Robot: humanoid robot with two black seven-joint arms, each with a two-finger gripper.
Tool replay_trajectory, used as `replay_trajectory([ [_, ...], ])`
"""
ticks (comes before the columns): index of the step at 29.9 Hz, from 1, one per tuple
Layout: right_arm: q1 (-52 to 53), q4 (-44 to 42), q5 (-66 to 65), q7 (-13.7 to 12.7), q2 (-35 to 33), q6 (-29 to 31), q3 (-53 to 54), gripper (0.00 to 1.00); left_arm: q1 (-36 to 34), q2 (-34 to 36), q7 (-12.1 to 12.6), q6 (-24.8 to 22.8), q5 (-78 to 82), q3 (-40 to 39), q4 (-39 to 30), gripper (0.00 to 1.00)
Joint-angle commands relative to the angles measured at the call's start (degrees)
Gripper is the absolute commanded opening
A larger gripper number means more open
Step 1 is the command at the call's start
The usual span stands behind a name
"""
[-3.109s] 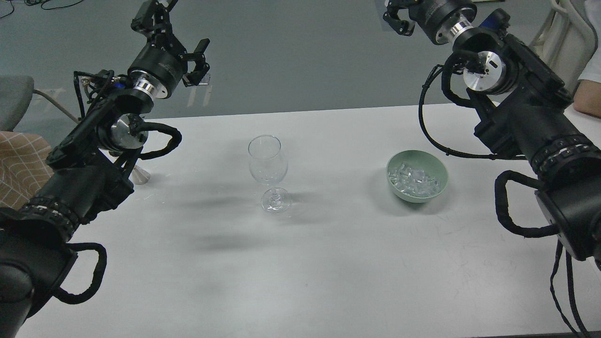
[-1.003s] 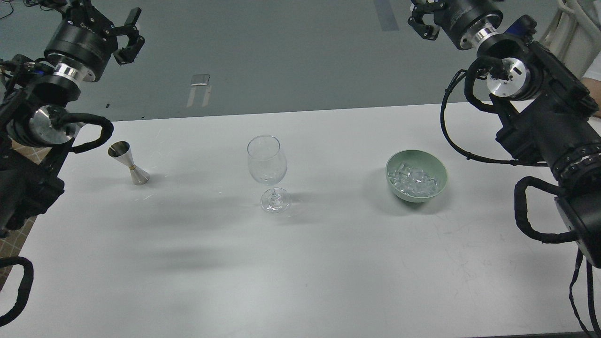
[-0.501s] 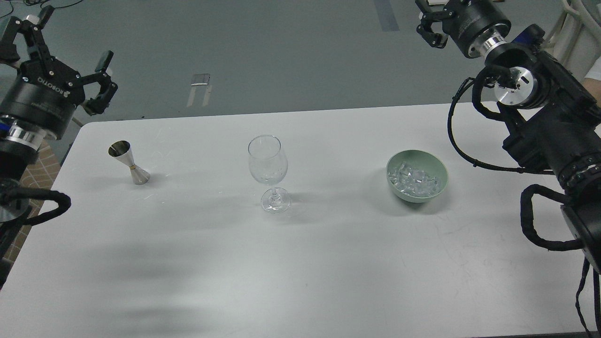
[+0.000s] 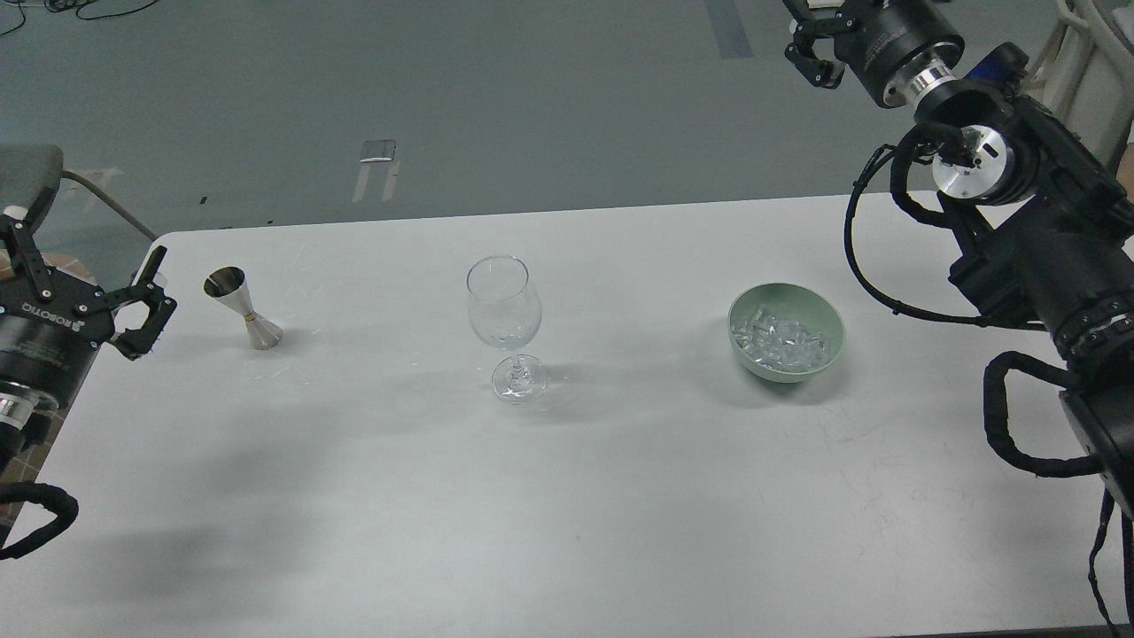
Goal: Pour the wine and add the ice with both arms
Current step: 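Lower the open left gripper beside the metal jigger, then close the left gripper around the metal jigger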
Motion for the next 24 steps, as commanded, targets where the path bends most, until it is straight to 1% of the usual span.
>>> replay_trajectory([
  [1,0.31,-0.13,-0.07,-0.08,-0.12,-0.08,-0.09,1.00,-0.22,-4.75,9.42,2.31,-1.55,-0.74,2.69,0.98],
  [4,0.40,-0.13,-0.07,-0.08,-0.20,-0.08,-0.09,1.00,0.05,-7.65,11.11,3.02,-1.55,-3.19,2.95,0.98],
  [7,0.40,-0.13,-0.07,-0.08,-0.12,-0.08,-0.09,1.00,0.40,-12.12,11.11,3.19,-1.64,-4.95,2.95,0.98],
  [9,0.31,-0.13,-0.07,-0.08,-0.12,-0.08,-0.09,1.00,0.49,-13.72,11.11,3.46,-1.64,-5.83,2.95,0.98],
  [11,-0.04,-0.13,-0.07,-0.08,-0.12,-0.08,-0.09,1.00,0.66,-15.83,11.11,5.03,-1.90,-7.59,2.95,0.98],
  [13,-0.30,-0.04,-0.07,-0.08,-0.12,-0.17,-0.09,1.00,0.66,-18.02,11.20,10.37,-2.17,-10.22,3.13,0.97],
  [15,-0.30,-0.04,-0.07,-0.08,-0.29,-0.17,-0.09,1.00,0.31,-19.08,11.73,12.76,-2.34,-11.28,3.56,0.97],
  [18,-0.30,-0.04,-0.07,-0.08,-1.08,-0.17,-0.09,1.00,-0.13,-19.87,12.34,13.38,-2.35,-11.20,5.49,0.96],
  [19,-0.30,-0.04,-0.07,-0.08,-1.08,-0.17,-0.09,1.00,-0.91,-20.23,11.47,14.00,-1.74,-10.77,7.24,0.96],
  [20,-0.30,-0.04,-0.07,-0.08,-1.17,-0.17,-0.09,1.00,-1.44,-20.49,11.38,14.35,-1.47,-10.76,7.87,0.96],
  [21,-0.30,-0.04,-0.07,-0.08,-1.08,-0.17,-0.09,1.00,-2.23,-20.93,10.77,14.97,-1.21,-10.59,8.48,0.95],
  [22,-0.30,-0.04,-0.07,-0.08,-1.08,-0.17,-0.09,1.00,-2.50,-20.93,10.68,15.23,-1.12,-10.50,8.49,0.92],
  [23,-0.30,-0.04,-0.07,-0.08,-1.08,-0.17,-0.09,1.00,-2.59,-20.93,11.11,15.50,-1.11,-10.50,8.49,0.89],
  [24,-0.30,-0.04,-0.07,-0.08,-1.08,-0.17,-0.09,1.00,-2.85,-20.93,11.90,16.72,-1.11,-10.41,8.40,0.83],
])
